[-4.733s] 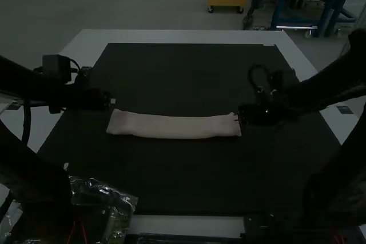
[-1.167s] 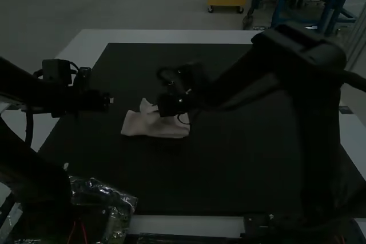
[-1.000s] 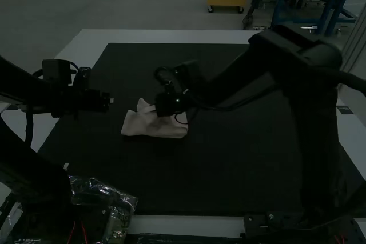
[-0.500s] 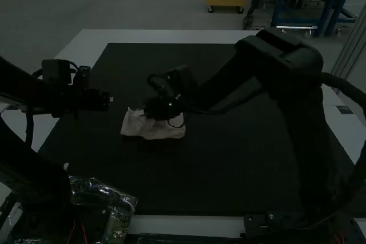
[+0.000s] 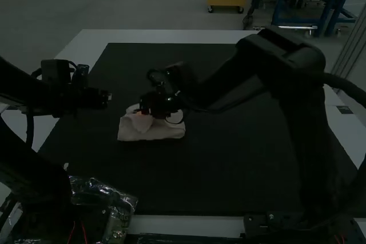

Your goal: Fold the towel.

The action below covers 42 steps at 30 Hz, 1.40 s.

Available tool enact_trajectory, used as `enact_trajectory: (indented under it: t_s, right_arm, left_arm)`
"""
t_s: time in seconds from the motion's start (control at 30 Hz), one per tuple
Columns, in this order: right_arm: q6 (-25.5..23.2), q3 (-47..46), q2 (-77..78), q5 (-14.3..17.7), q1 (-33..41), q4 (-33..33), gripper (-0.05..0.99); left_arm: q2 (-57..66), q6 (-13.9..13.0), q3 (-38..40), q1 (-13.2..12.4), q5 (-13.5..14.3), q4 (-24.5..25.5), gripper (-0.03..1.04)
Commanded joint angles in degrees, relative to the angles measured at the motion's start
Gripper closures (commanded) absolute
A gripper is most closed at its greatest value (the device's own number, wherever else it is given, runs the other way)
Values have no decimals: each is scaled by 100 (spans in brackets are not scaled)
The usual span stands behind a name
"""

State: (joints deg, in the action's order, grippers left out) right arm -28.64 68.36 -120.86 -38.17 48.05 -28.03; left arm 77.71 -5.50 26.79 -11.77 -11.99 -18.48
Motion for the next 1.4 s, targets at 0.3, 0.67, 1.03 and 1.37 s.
enact_trajectory:
  t_s: [0.3,0.67,1.03,1.37]
  right_arm:
    - [1027,81,765,434,-384,298,36]
    - [3075,-253,1187,1594,187,1335,36]
    - [3348,-578,1363,1787,521,1450,37]
    - [3374,-727,1073,1936,547,1080,40]
  left_arm:
    - [-10,31,-59,-62,83,-15,4]
    - [-2,31,-51,-53,127,-59,4]
    - [-2,31,-59,-45,127,-77,4]
    - [16,31,-51,-36,127,-94,4]
